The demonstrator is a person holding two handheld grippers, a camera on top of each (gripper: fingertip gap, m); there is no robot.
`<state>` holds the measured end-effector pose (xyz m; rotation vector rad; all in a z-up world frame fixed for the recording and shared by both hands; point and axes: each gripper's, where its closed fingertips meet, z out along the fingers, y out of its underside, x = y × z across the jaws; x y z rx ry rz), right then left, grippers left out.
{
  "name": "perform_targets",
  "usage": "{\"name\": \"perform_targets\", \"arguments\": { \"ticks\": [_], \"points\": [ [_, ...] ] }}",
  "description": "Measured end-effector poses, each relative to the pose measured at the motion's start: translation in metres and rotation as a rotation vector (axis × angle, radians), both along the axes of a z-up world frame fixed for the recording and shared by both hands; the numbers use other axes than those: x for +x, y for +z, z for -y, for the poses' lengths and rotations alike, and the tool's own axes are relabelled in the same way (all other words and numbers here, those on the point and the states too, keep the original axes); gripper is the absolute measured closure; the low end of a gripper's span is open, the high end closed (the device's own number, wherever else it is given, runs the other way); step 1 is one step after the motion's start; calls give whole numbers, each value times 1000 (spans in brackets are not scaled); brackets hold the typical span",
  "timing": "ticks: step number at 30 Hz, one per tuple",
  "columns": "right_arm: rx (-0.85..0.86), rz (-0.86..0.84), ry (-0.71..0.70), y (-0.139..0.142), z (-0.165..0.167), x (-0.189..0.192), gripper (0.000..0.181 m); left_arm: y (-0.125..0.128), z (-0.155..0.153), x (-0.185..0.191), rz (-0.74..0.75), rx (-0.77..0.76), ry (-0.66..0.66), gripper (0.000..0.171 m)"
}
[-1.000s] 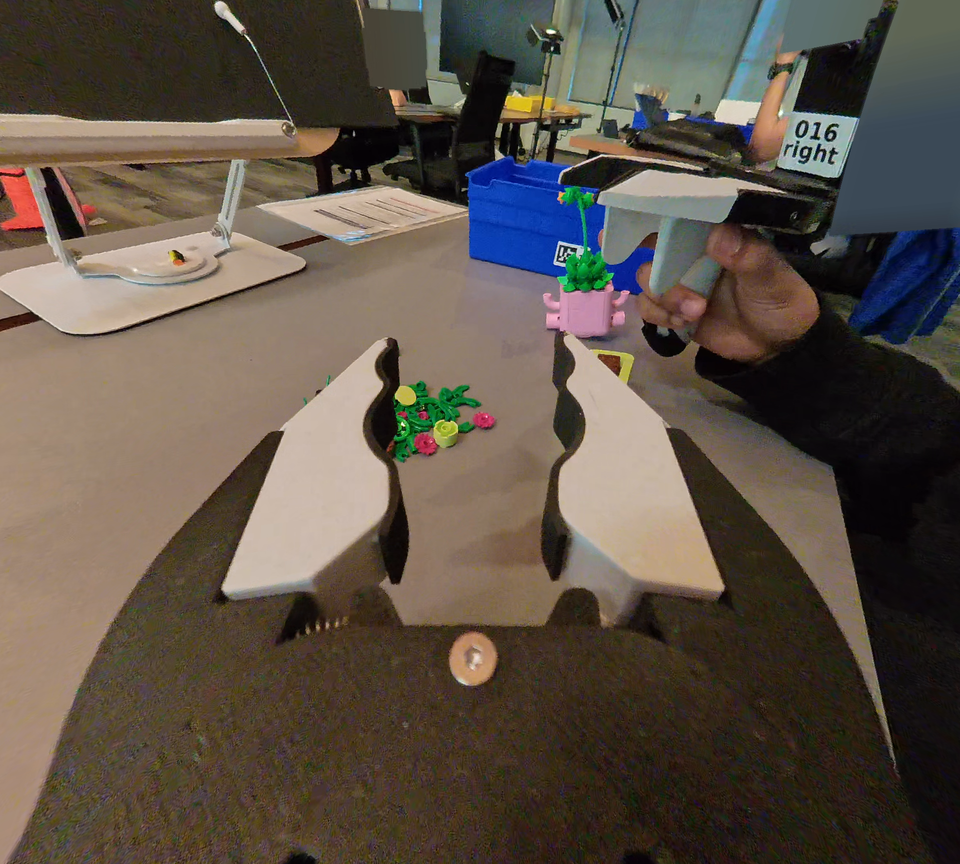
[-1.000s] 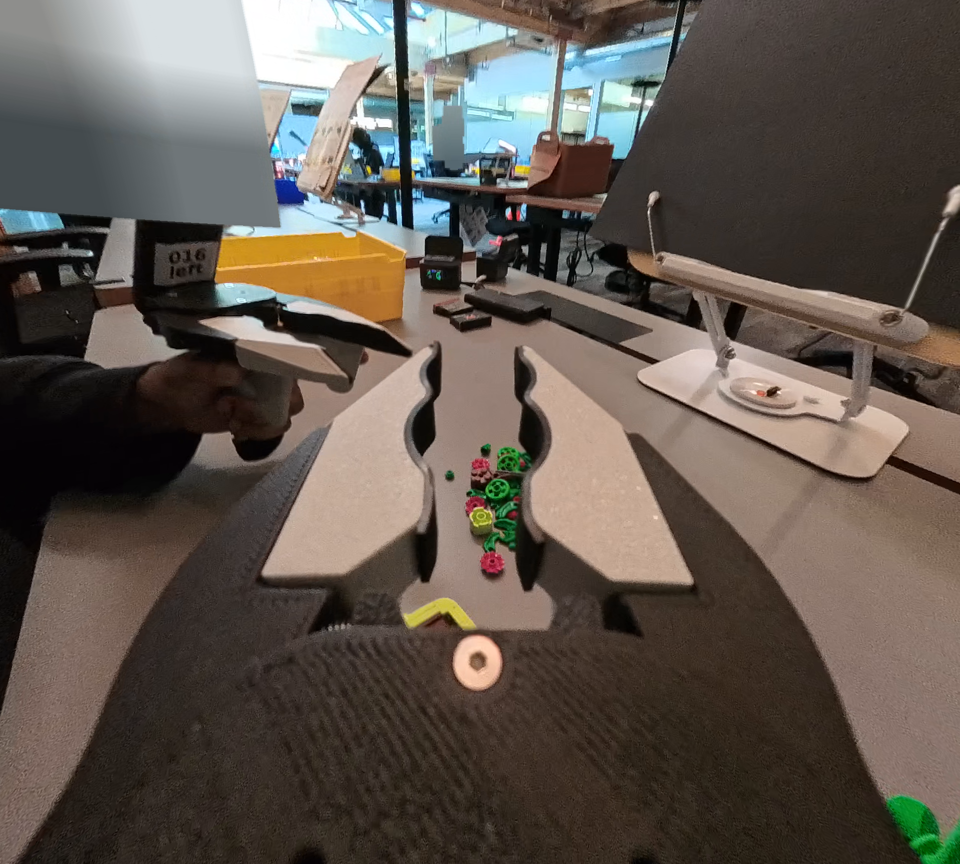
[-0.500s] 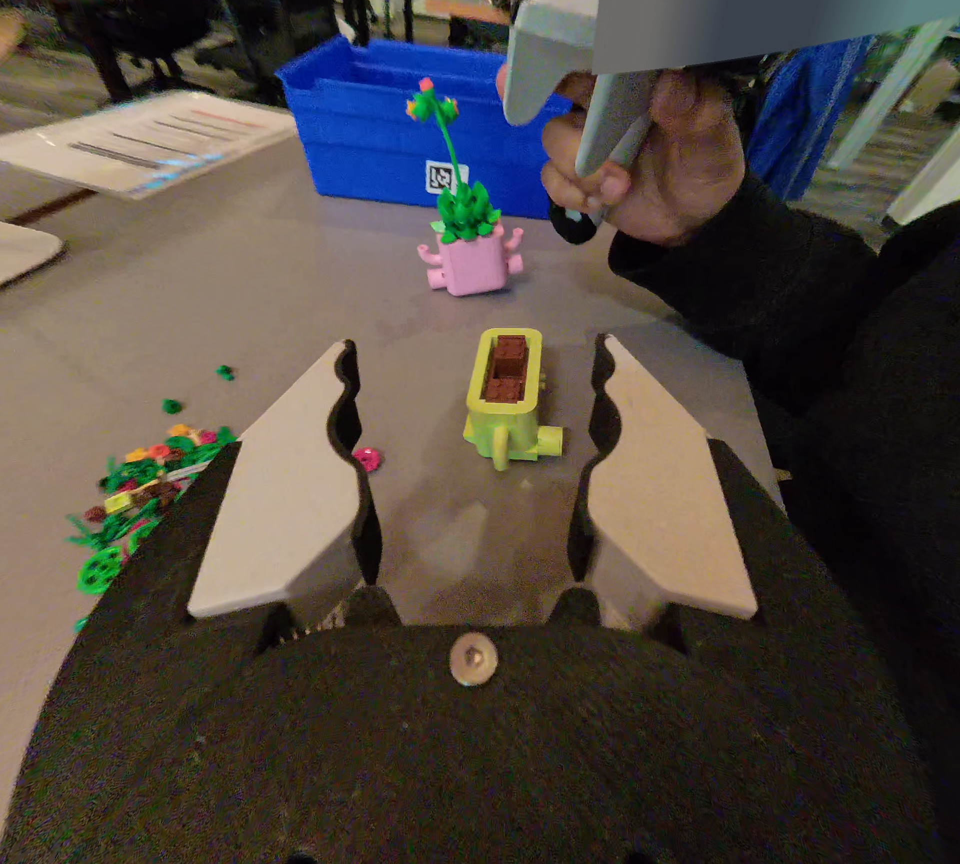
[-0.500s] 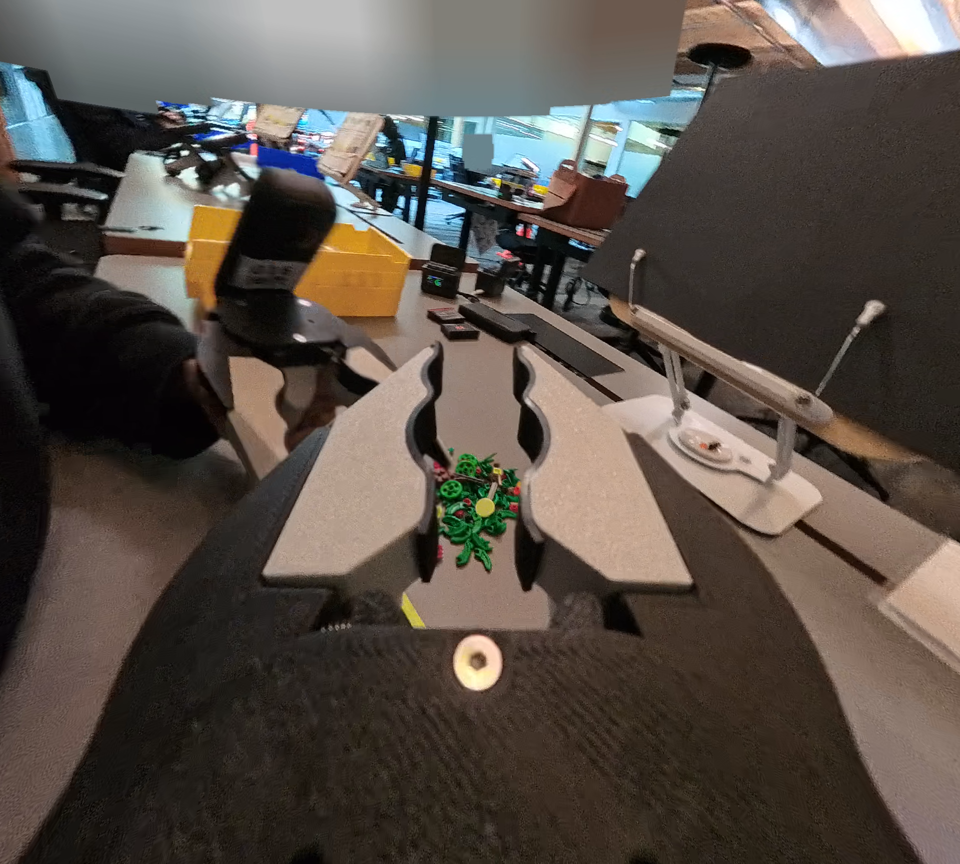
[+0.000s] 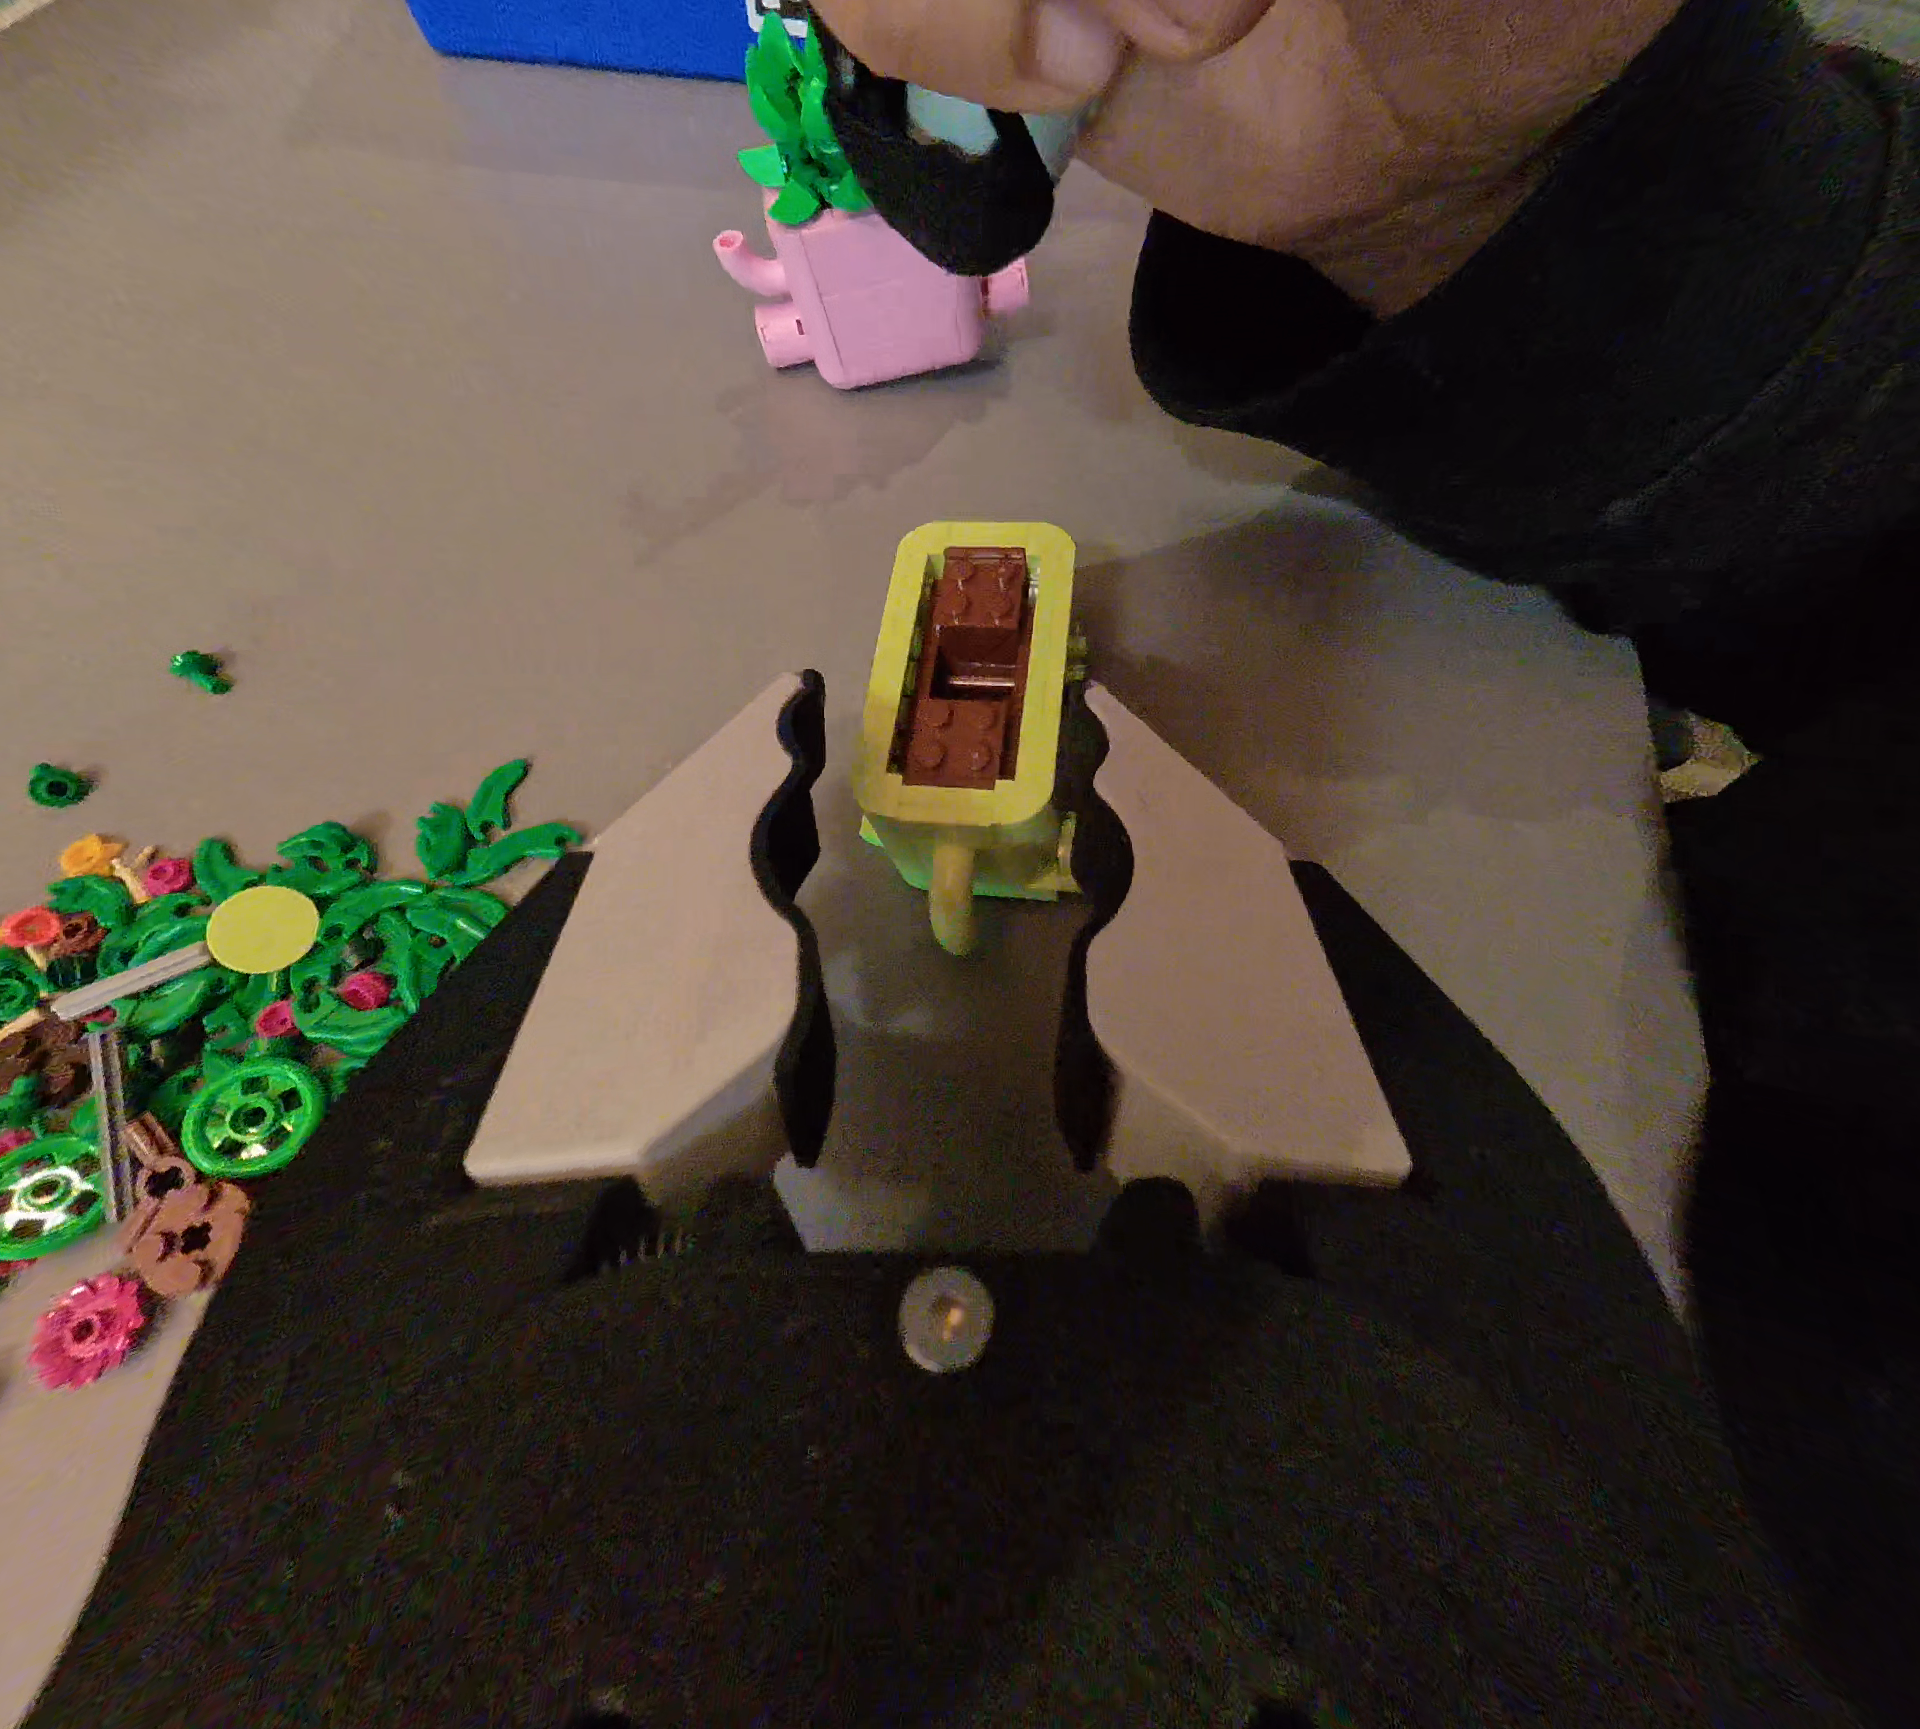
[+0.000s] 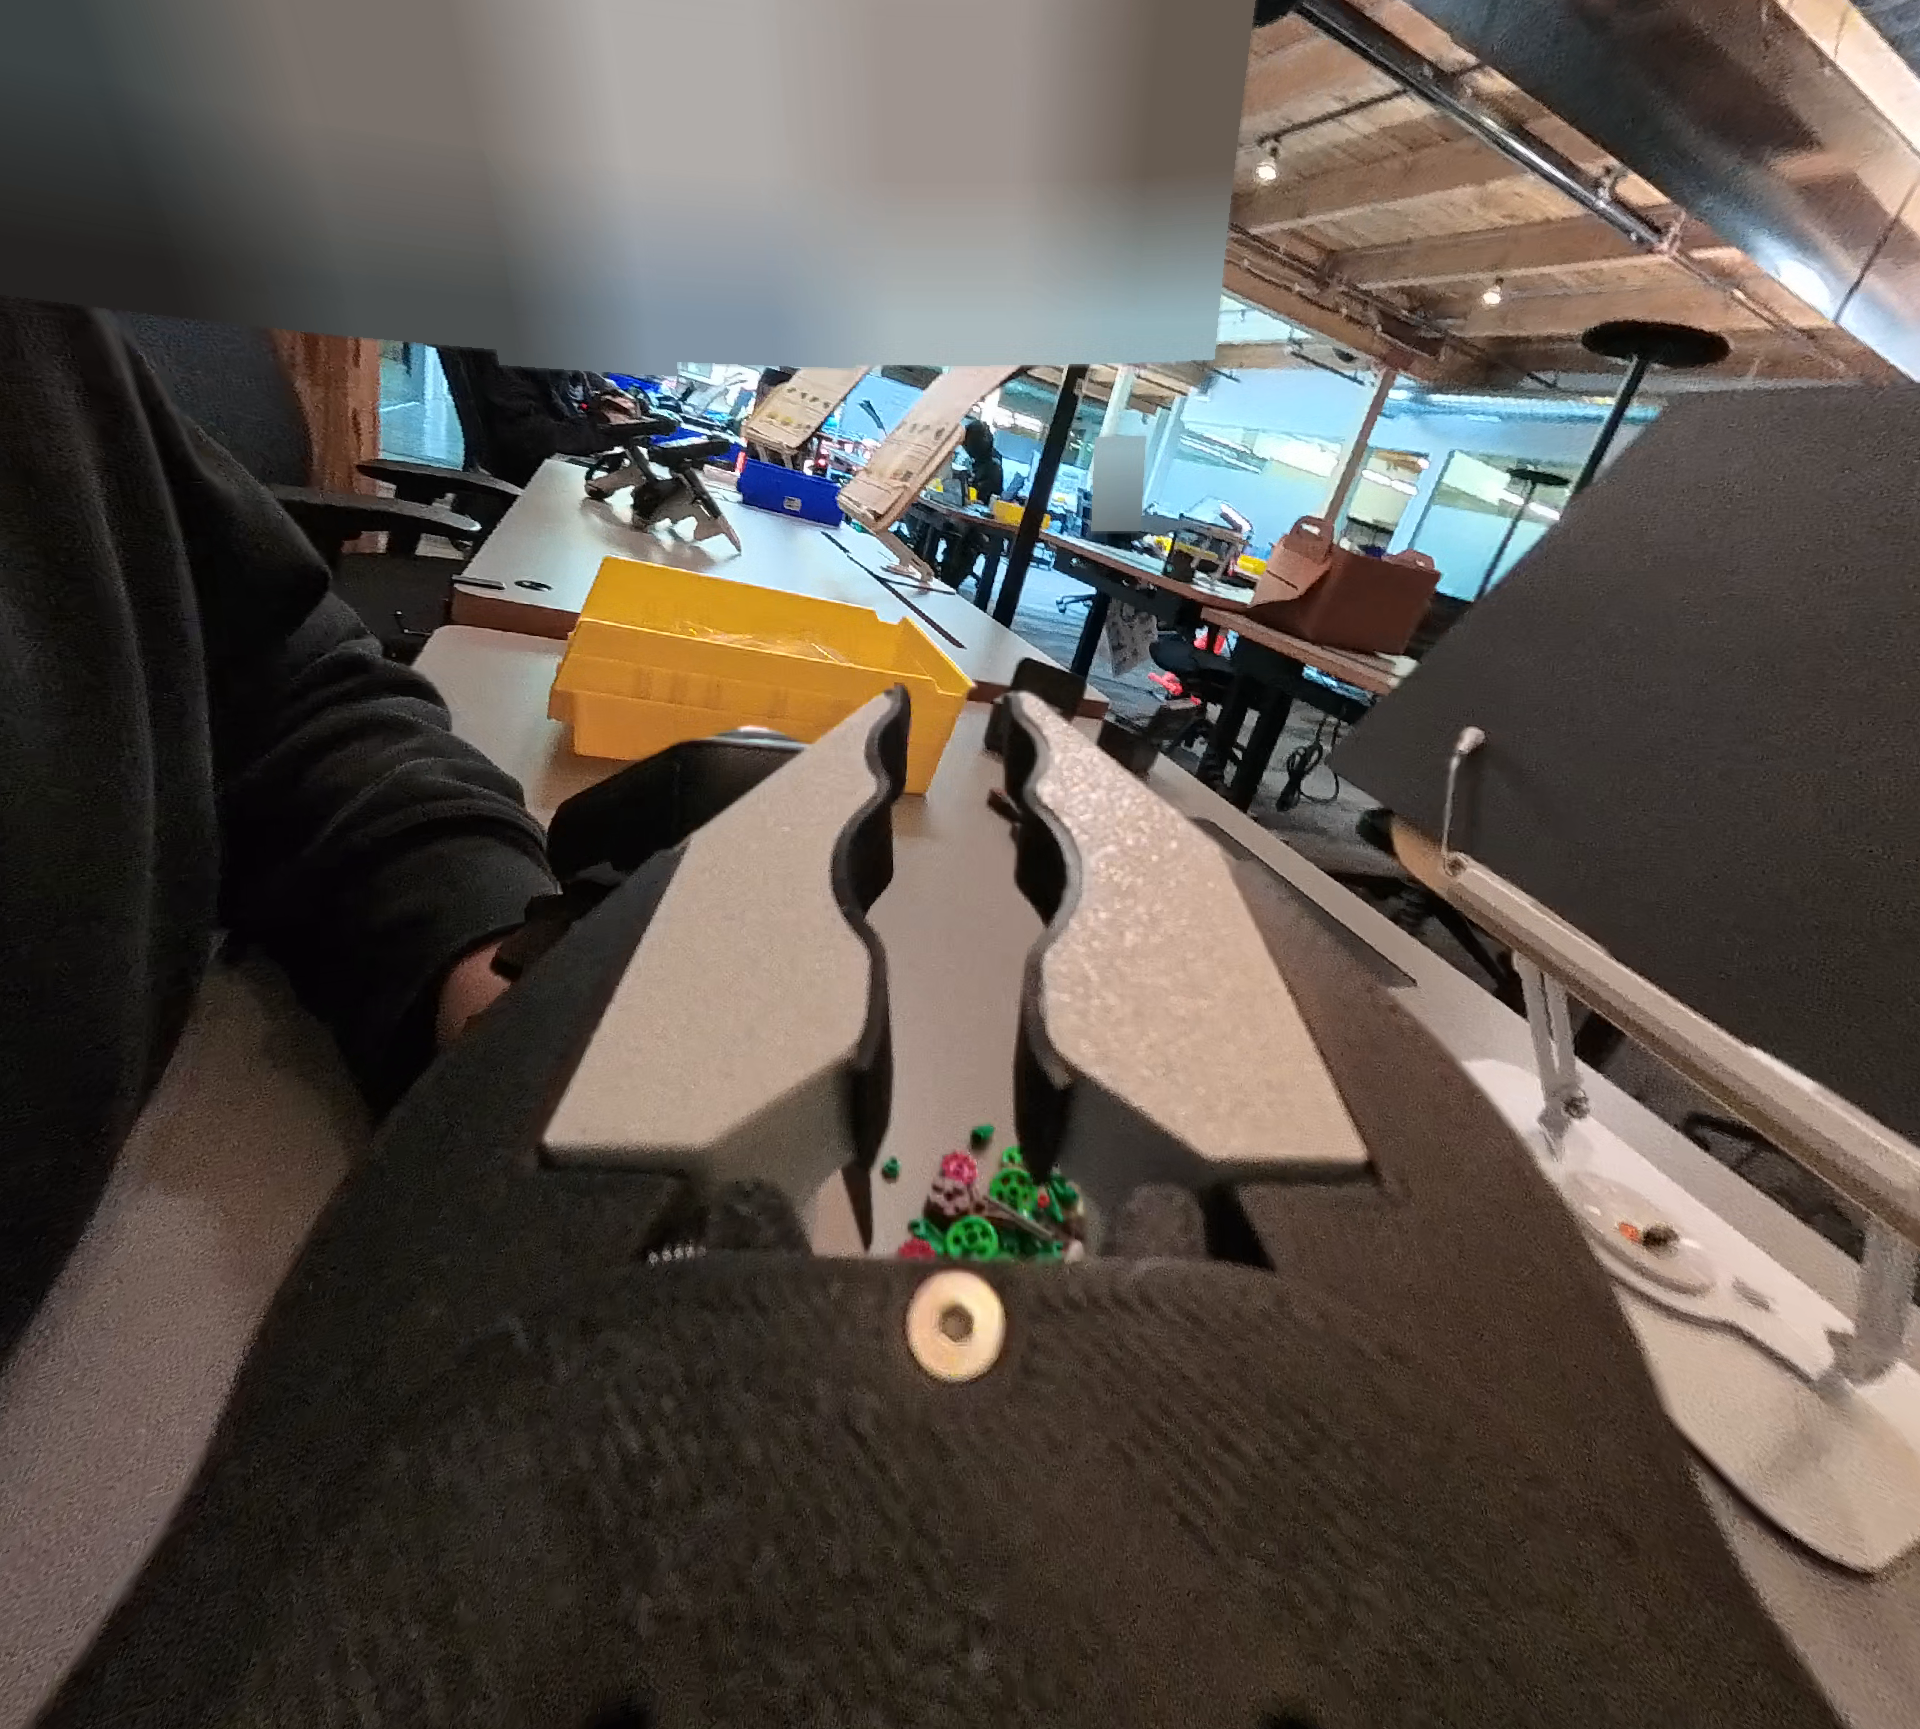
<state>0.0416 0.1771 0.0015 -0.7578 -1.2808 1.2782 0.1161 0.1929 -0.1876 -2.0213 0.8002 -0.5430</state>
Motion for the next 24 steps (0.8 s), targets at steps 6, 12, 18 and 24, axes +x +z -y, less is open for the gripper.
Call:
{"name": "perform_targets", "arguments": {
  "ticks": [6, 12, 18, 24],
  "points": [
    [-114, -92, 102, -12, 4, 3, 172, -4, 12, 2, -17, -19, -44, 113],
    [-130, -90, 73, -19, -3, 5, 173, -16, 17, 9, -43, -102, -105, 99],
    [-112, -100, -82, -26, -26, 16, 179, -18, 17, 13, -77, -85, -121, 107],
    [-168, -134, -76, -18, -34, 28, 176, -14, 11, 3, -154, 30, -50, 134]
  ]
}}
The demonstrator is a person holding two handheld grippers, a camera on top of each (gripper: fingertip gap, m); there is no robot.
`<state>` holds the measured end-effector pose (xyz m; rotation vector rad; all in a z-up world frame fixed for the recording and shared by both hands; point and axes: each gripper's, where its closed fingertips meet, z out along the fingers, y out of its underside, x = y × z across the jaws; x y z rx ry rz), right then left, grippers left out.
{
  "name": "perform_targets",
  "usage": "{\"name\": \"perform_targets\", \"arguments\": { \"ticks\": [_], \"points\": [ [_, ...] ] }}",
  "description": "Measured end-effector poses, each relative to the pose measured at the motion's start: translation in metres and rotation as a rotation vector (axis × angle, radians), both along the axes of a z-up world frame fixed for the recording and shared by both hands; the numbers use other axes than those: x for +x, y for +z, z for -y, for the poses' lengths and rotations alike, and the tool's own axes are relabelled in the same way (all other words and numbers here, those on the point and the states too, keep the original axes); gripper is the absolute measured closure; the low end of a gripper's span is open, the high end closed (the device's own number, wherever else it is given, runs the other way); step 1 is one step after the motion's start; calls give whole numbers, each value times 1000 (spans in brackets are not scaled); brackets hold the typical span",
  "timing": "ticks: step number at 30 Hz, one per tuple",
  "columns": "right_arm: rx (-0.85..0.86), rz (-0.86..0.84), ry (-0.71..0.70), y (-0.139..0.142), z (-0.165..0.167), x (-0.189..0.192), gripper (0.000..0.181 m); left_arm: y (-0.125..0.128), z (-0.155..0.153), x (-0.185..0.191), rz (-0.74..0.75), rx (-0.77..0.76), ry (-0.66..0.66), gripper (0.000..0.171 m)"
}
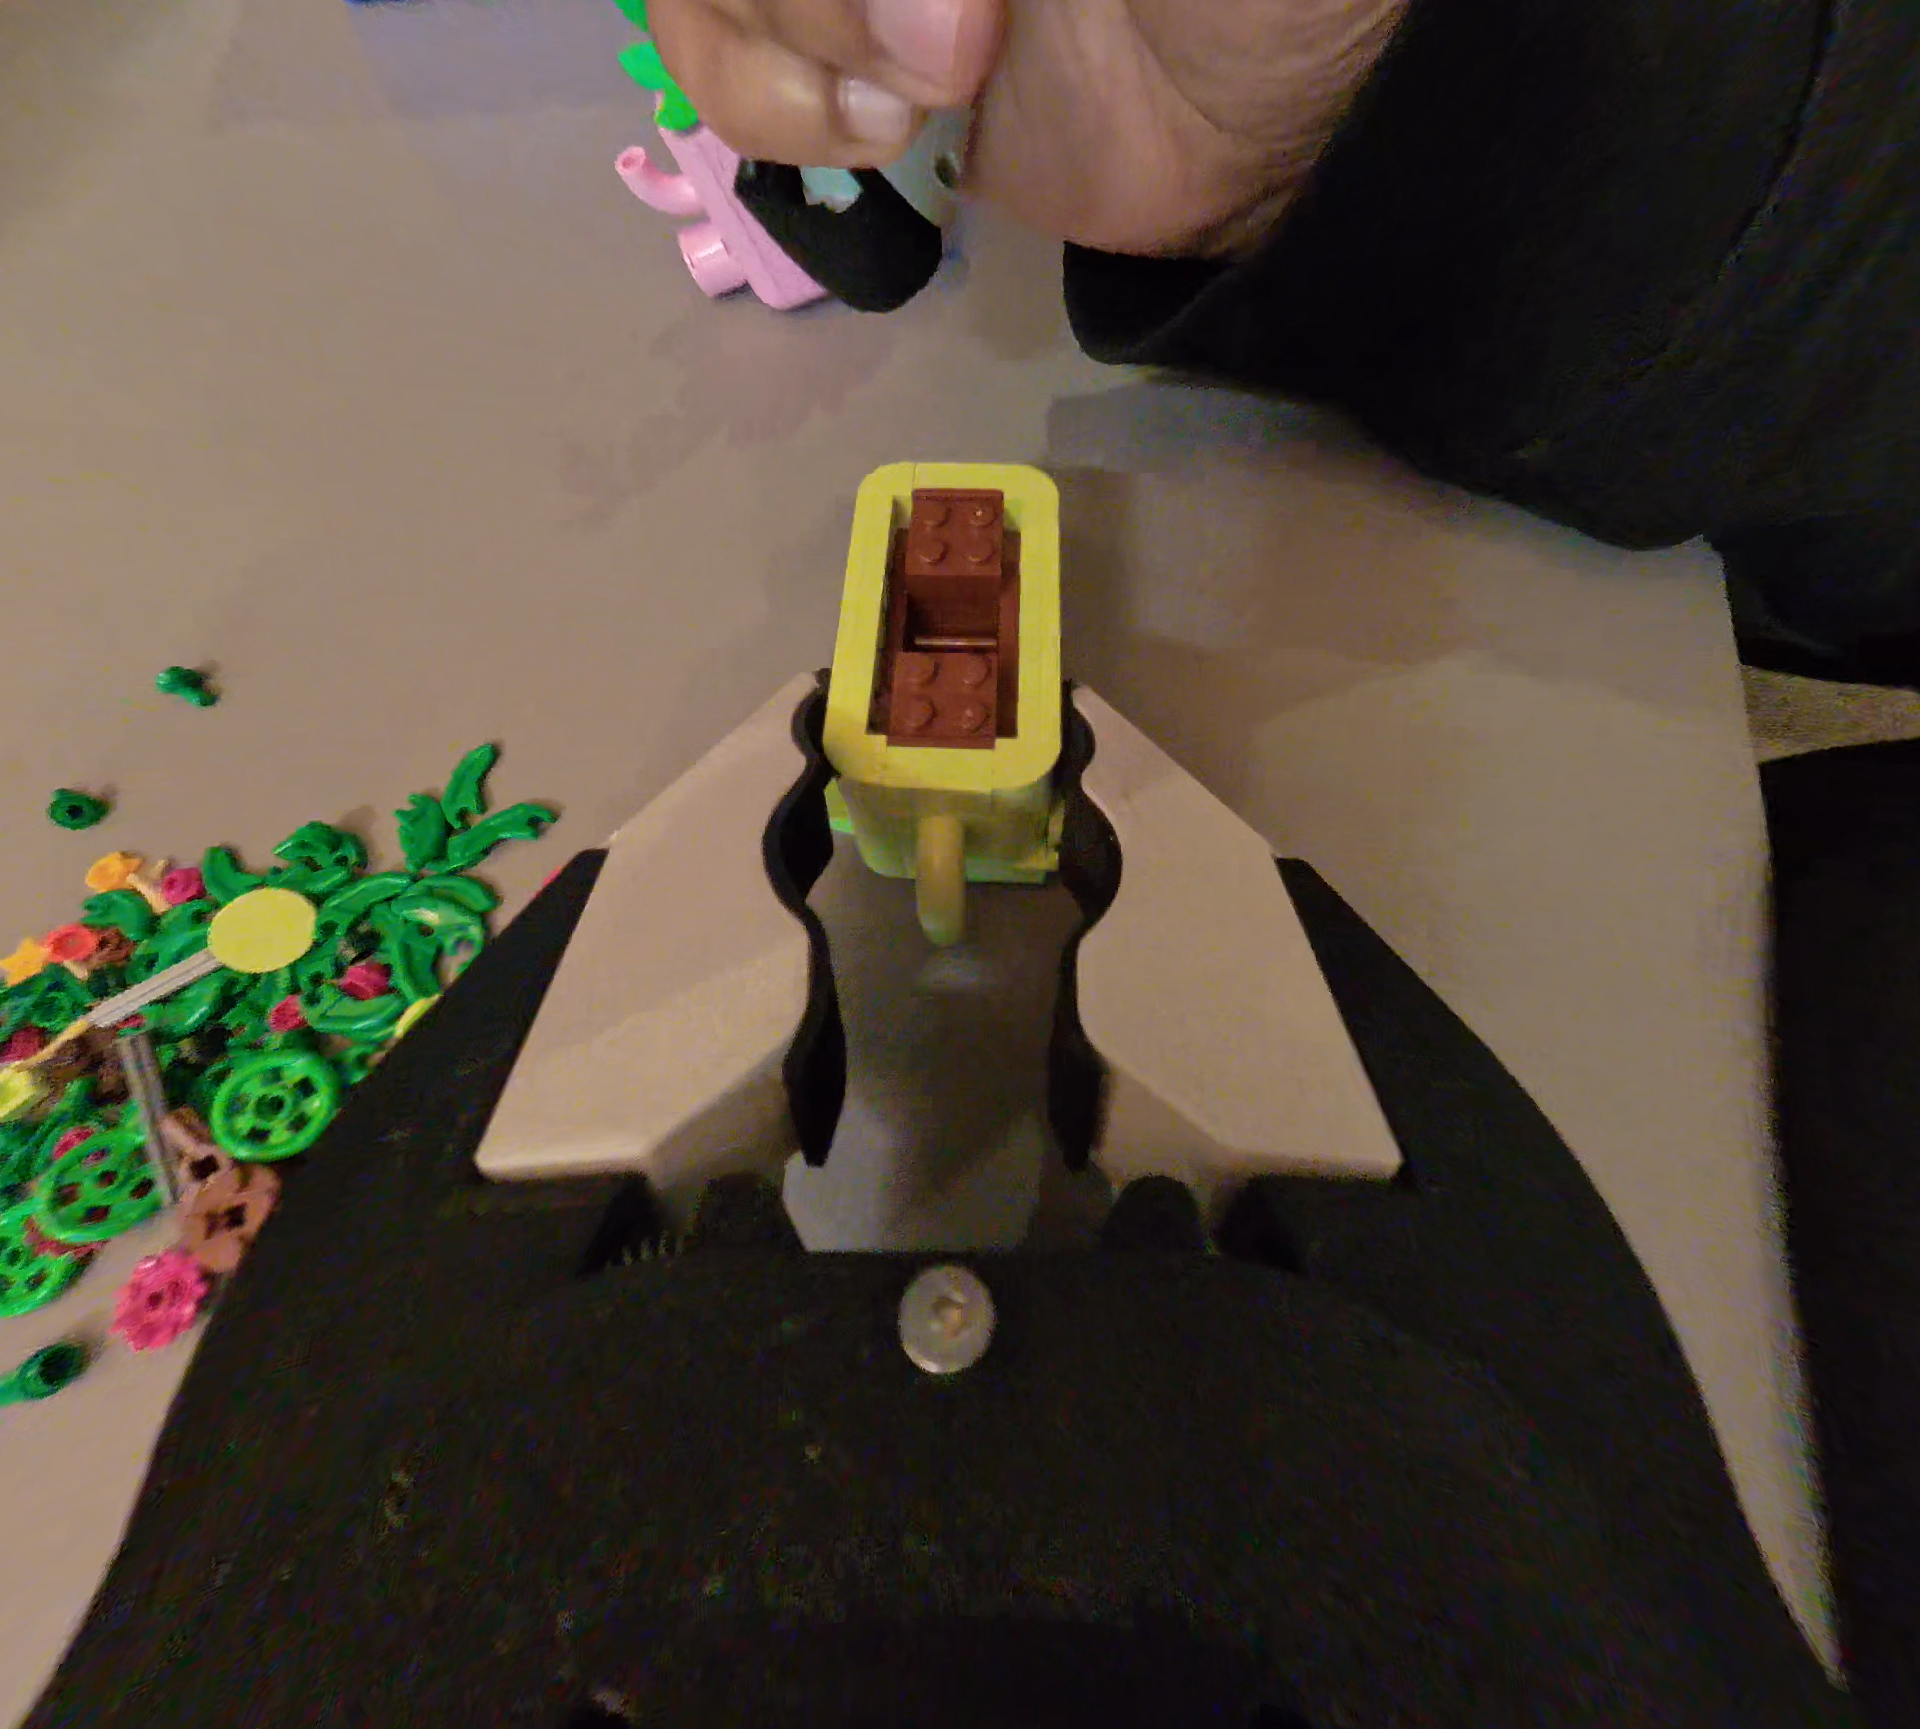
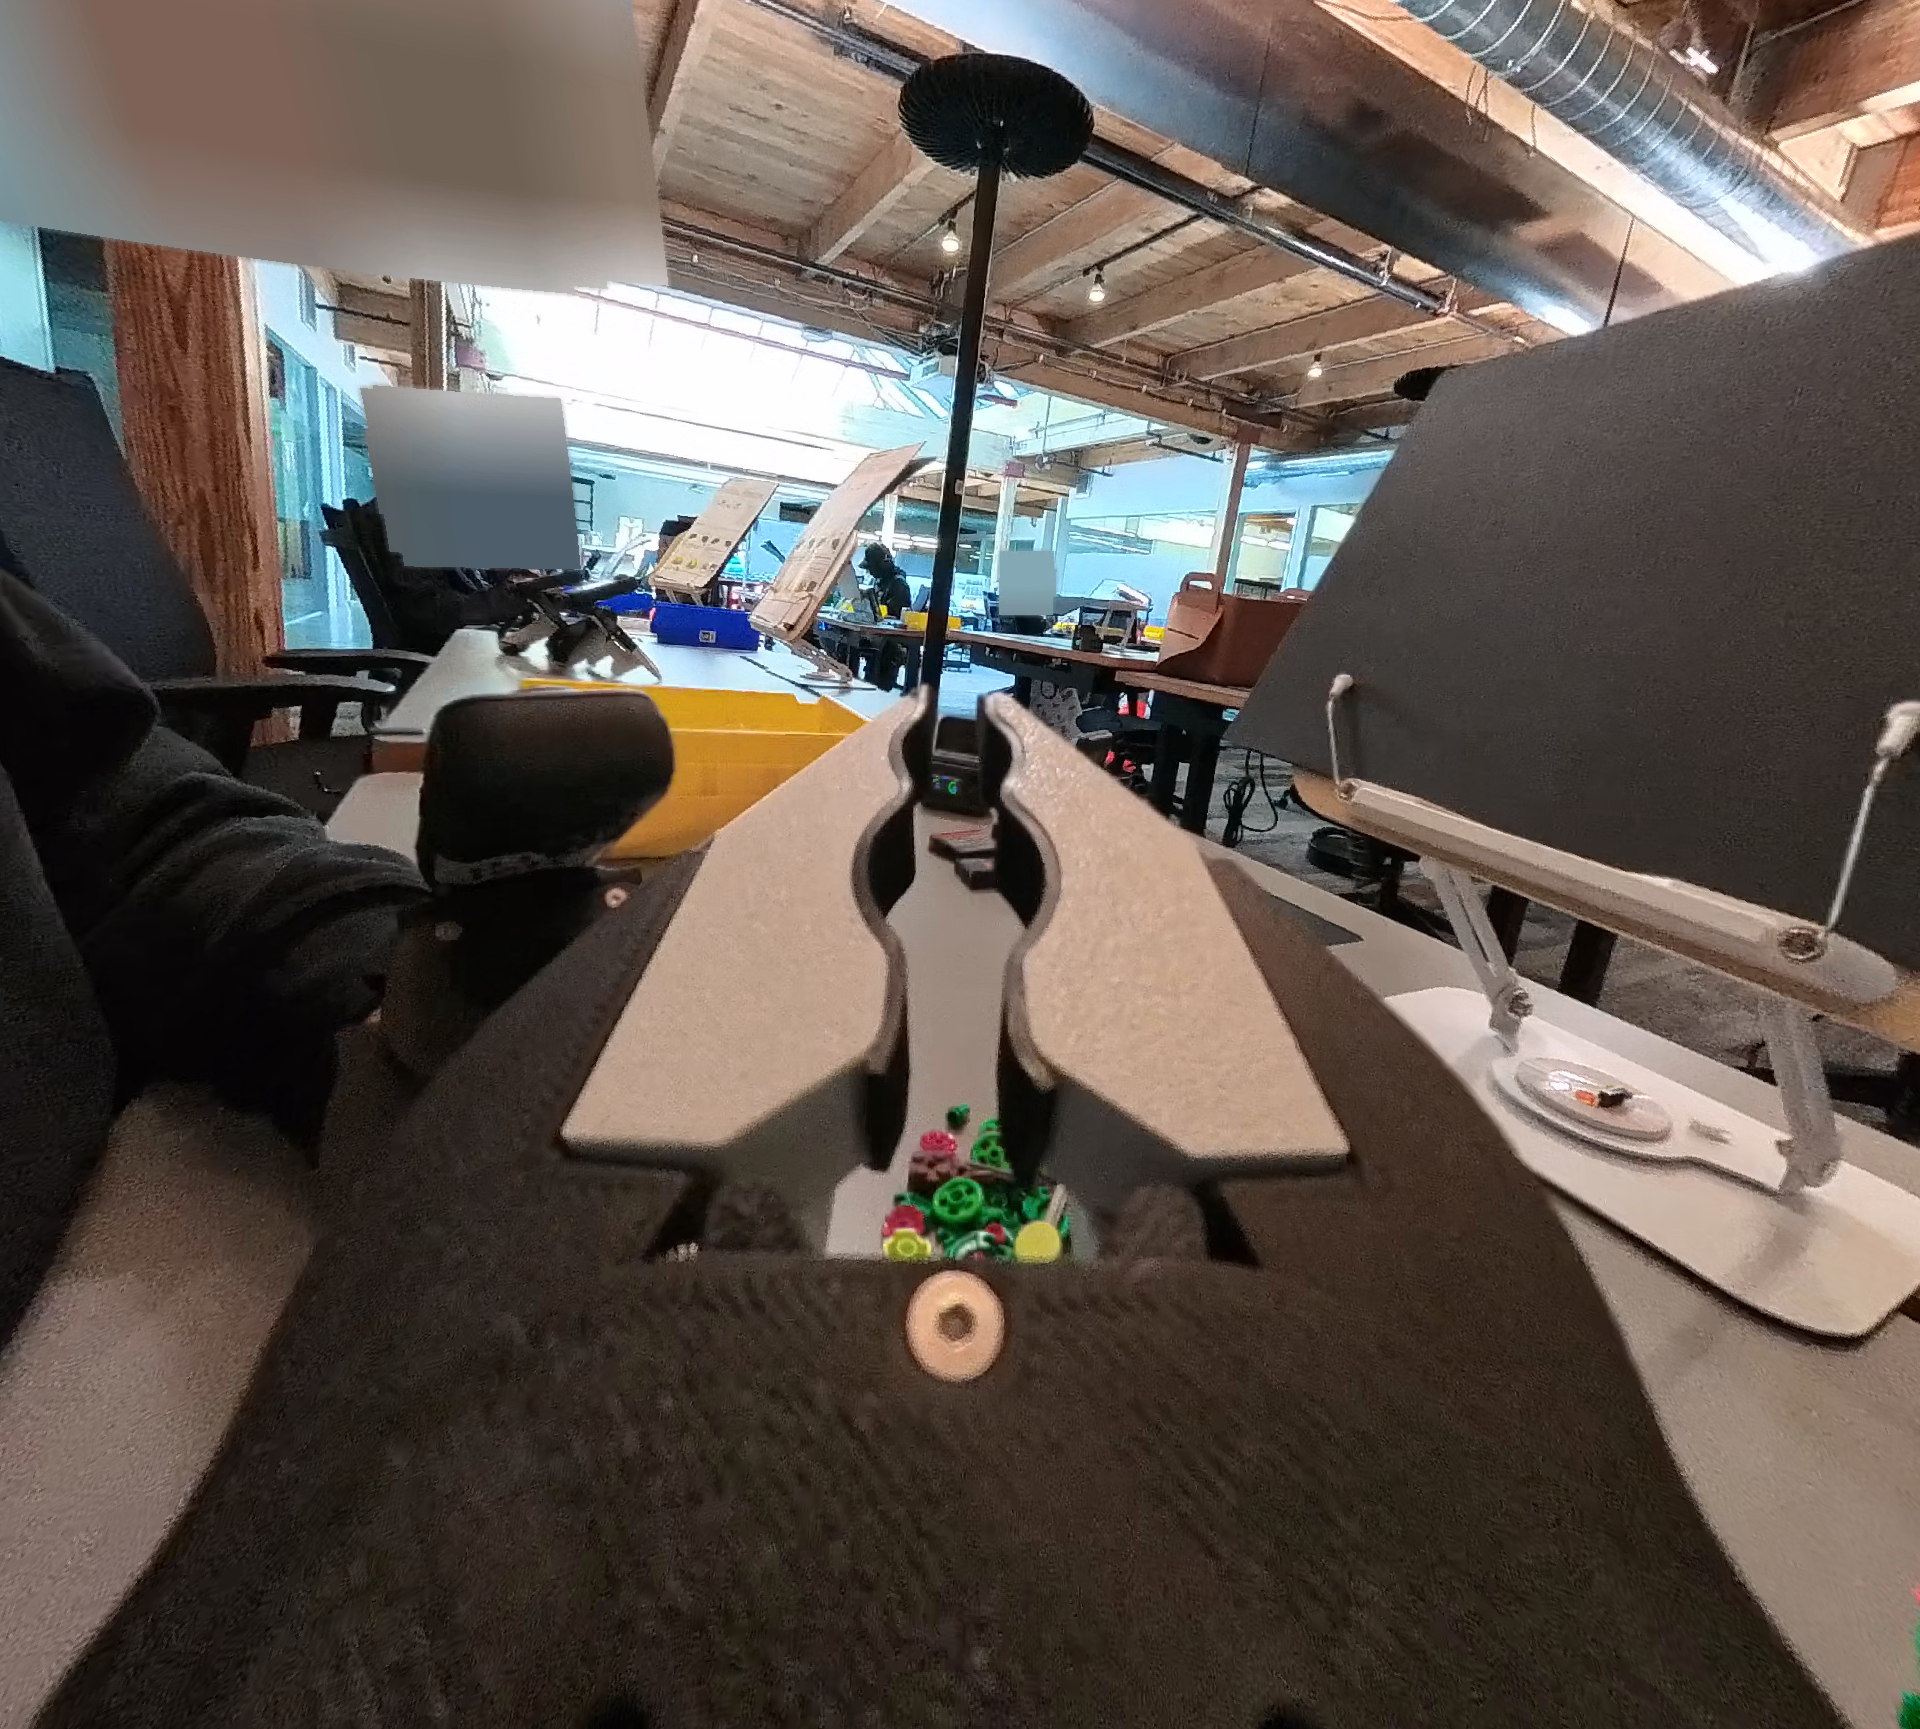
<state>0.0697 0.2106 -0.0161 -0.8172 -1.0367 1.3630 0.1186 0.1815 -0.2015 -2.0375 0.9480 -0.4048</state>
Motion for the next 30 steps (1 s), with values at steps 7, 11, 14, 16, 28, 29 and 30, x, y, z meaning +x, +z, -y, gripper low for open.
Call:
{"name": "perform_targets", "arguments": {
  "ticks": [7, 11, 14, 16, 28, 29, 30],
  "points": [
    [74, 125, -34, -22, 4, -13, 176, -7, 5, -45, -69, 14, -142, 133],
    [91, 172, -4, -34, 18, -22, 175, -7, 27, -63, -58, -6, -235, 133],
    [127, 267, -11, -55, 28, -29, 174, -7, 36, -74, -69, 4, -250, 132],
    [147, 321, -13, -66, 35, -32, 173, -8, 39, -79, -88, 8, -257, 132],
    [-29, 604, 226, -119, 44, -53, 136, -8, 46, -127, -37, -80, -218, 132],
    [-11, 634, 251, -124, 45, -58, 136, -8, 45, -132, -31, -84, -209, 132],
    [1, 656, 281, -128, 47, -61, 139, -8, 44, -136, -22, -89, -199, 132]
  ]
}}
